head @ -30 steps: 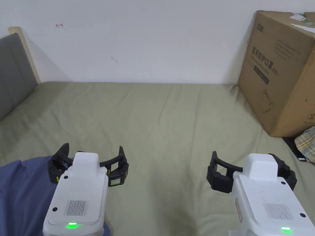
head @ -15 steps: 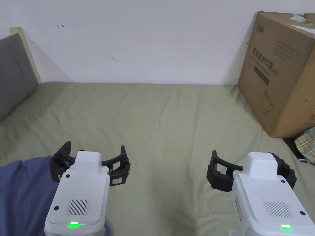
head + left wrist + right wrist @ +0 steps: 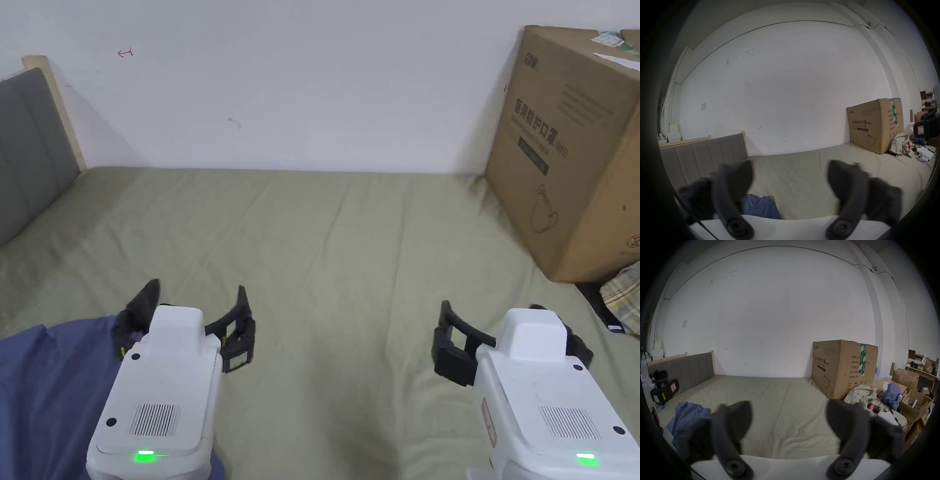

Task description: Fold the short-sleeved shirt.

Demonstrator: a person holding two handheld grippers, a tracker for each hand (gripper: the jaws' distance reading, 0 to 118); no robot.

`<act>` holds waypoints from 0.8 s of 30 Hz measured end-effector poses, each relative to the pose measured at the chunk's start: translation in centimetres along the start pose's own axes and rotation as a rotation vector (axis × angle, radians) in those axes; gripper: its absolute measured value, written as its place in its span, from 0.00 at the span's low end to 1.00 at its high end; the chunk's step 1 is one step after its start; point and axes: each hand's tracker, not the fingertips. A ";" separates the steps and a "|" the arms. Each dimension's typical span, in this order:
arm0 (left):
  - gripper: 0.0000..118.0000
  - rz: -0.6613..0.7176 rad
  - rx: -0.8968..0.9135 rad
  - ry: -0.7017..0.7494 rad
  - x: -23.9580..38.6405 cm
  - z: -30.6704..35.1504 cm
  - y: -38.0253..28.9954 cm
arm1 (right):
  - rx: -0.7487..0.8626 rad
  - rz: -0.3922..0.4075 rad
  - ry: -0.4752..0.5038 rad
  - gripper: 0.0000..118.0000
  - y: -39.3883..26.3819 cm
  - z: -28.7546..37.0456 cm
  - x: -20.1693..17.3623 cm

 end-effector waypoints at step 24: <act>0.00 0.072 -0.111 0.225 -10.3 2.8 -0.9 | 0.039 0.038 0.272 0.00 1.6 -3.0 -9.5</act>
